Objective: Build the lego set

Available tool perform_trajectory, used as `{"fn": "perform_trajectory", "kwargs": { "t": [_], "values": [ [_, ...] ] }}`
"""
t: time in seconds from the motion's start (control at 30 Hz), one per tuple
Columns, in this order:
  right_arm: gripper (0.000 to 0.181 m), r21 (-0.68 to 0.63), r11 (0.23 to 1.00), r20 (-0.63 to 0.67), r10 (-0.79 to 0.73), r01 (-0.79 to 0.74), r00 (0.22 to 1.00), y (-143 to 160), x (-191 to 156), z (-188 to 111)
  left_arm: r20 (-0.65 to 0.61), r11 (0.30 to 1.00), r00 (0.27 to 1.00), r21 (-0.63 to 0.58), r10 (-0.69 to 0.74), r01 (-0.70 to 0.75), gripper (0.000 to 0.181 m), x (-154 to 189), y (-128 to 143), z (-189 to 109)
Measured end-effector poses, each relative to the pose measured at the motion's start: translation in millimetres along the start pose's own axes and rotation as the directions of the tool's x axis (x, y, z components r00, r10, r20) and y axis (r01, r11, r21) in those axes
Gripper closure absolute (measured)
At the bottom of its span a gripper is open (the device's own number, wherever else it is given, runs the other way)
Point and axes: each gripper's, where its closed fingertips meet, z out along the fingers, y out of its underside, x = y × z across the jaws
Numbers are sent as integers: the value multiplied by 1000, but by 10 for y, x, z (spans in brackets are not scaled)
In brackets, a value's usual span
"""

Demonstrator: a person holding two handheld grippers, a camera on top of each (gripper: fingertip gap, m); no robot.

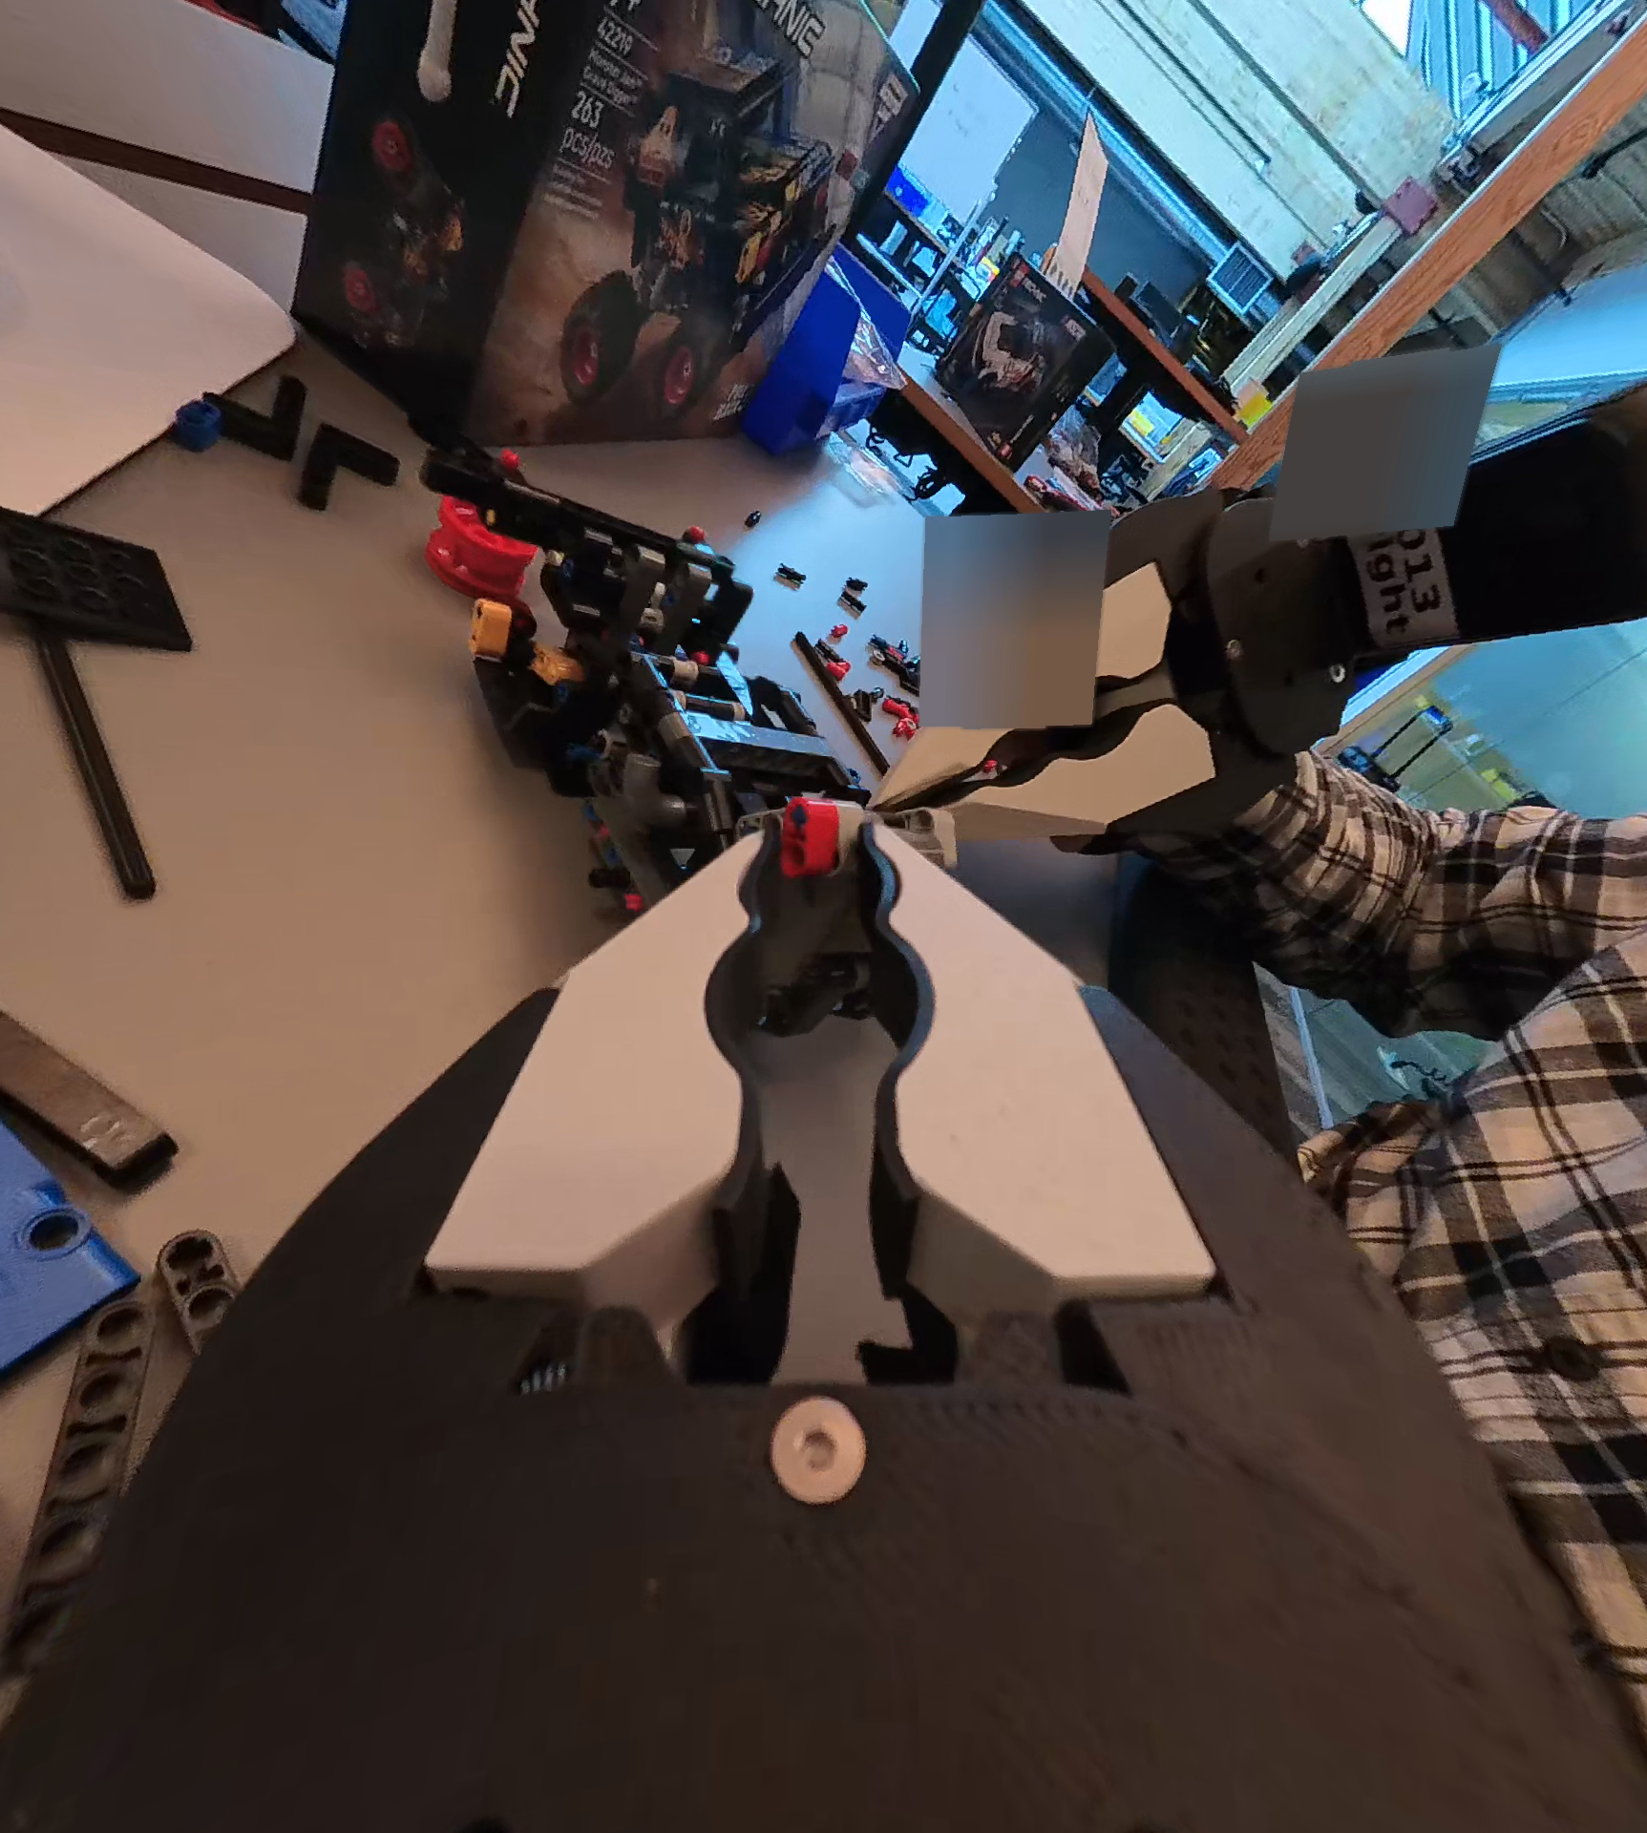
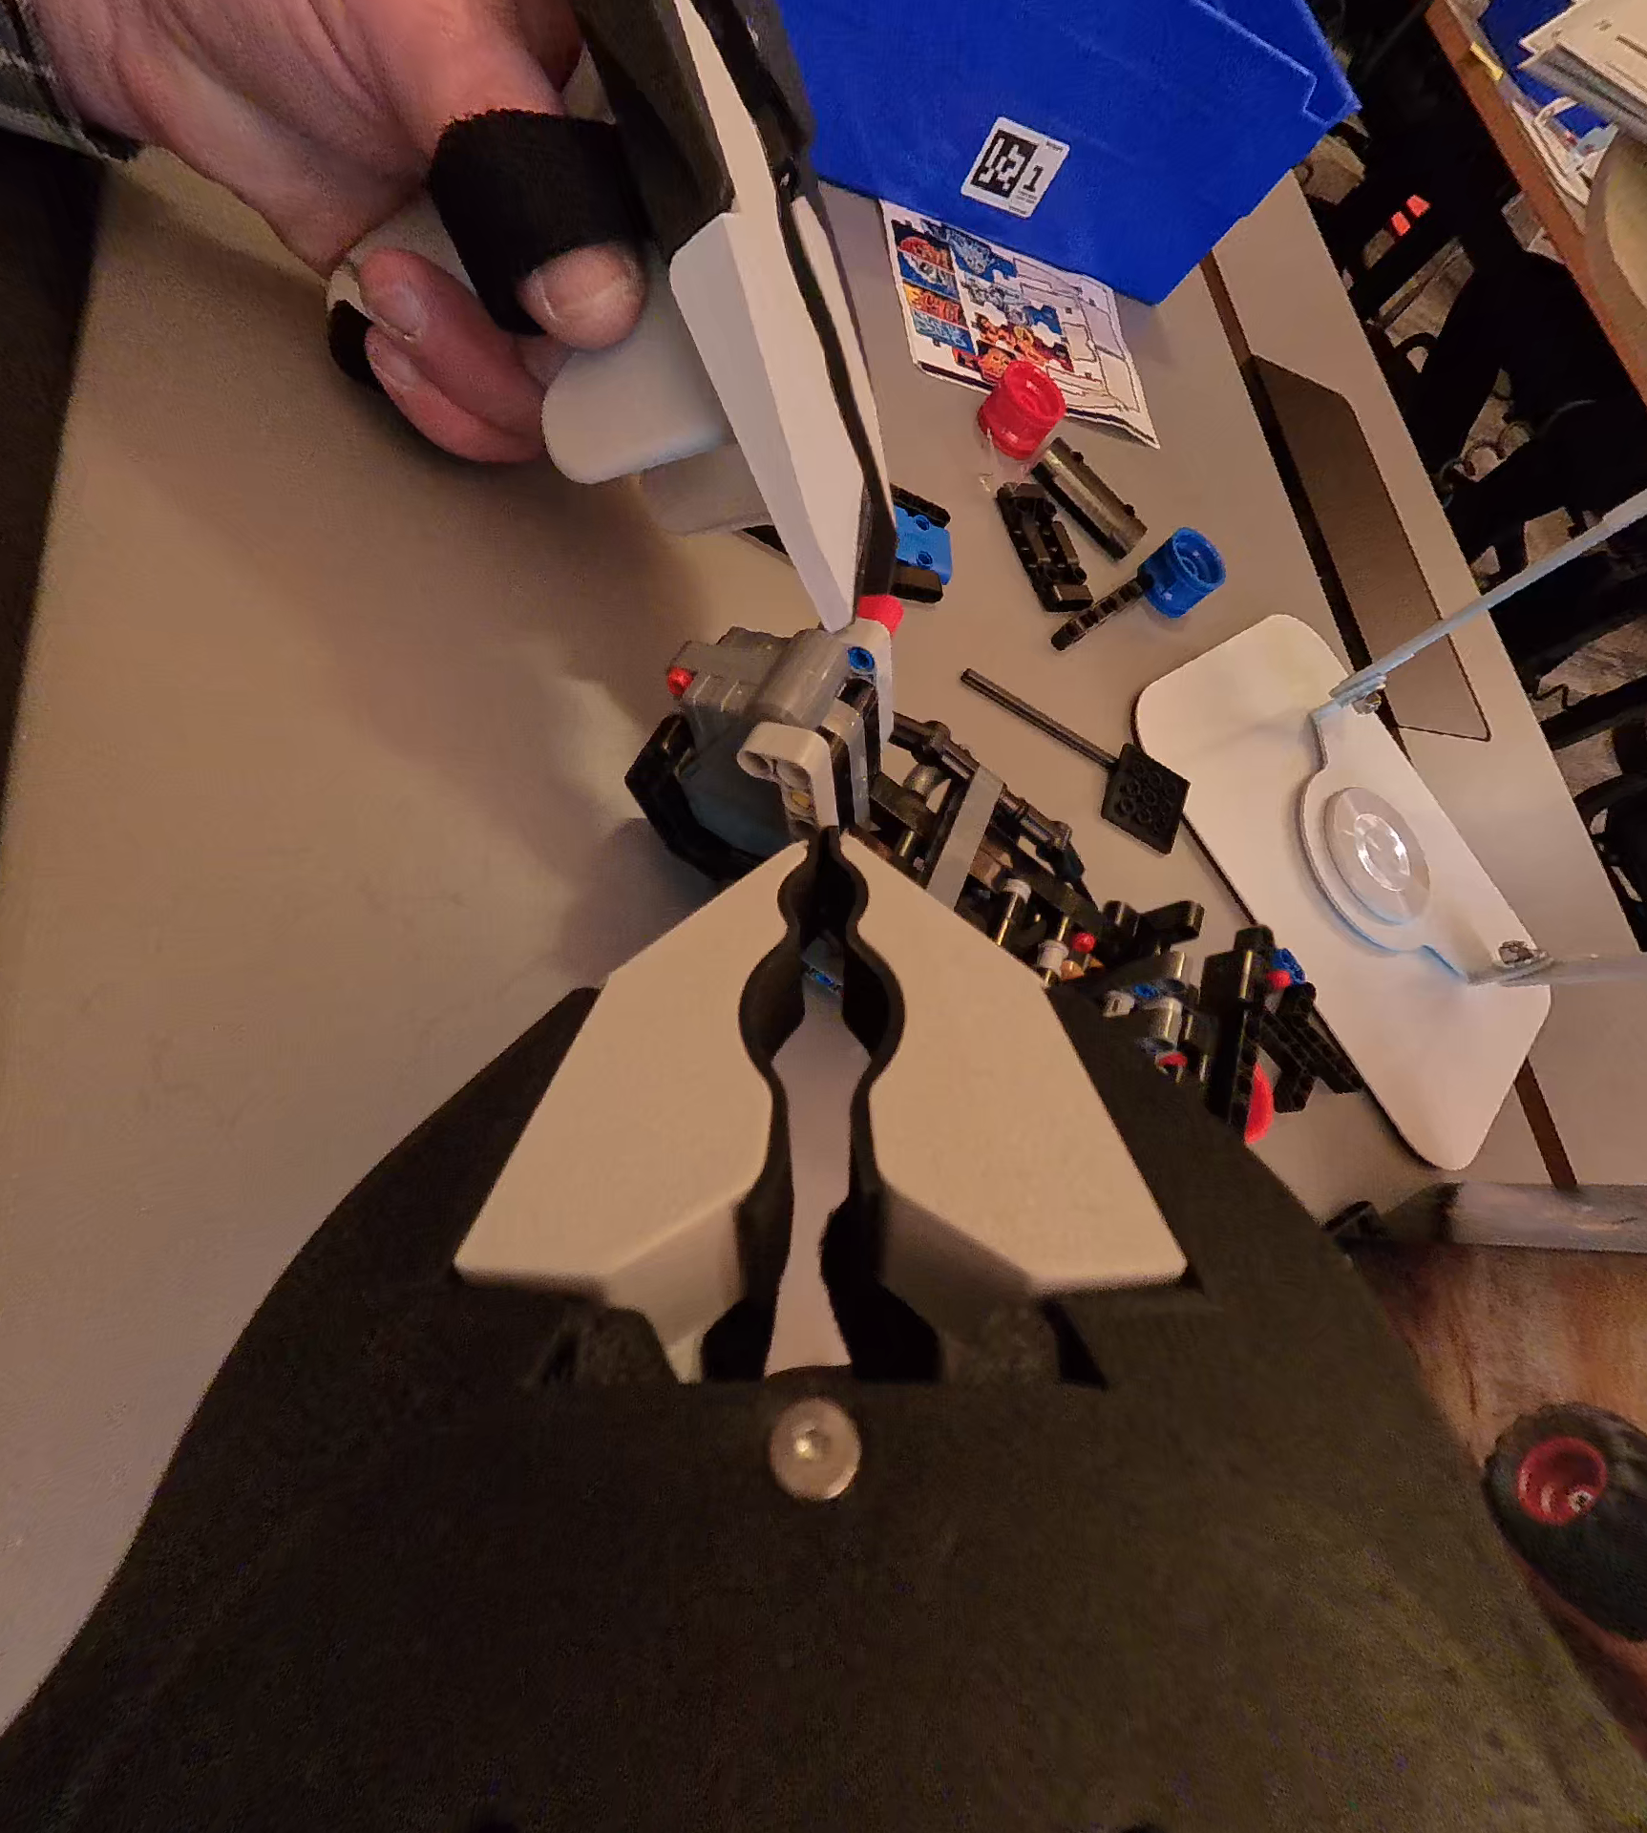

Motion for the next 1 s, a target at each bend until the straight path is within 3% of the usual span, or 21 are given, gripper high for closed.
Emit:
{"fn": "perform_trajectory", "kwargs": {
  "t": [0.57,1.0],
  "values": [
    [181,2,1000,-4,1,-1,1000,0,10,2,104,993,994,-114,20,-8,173,14,30,-38],
    [181,11,1000,-5,5,-5,1000,3,8,3,53,999,998,-49,-18,21,178,44,7,-103]
  ]
}}
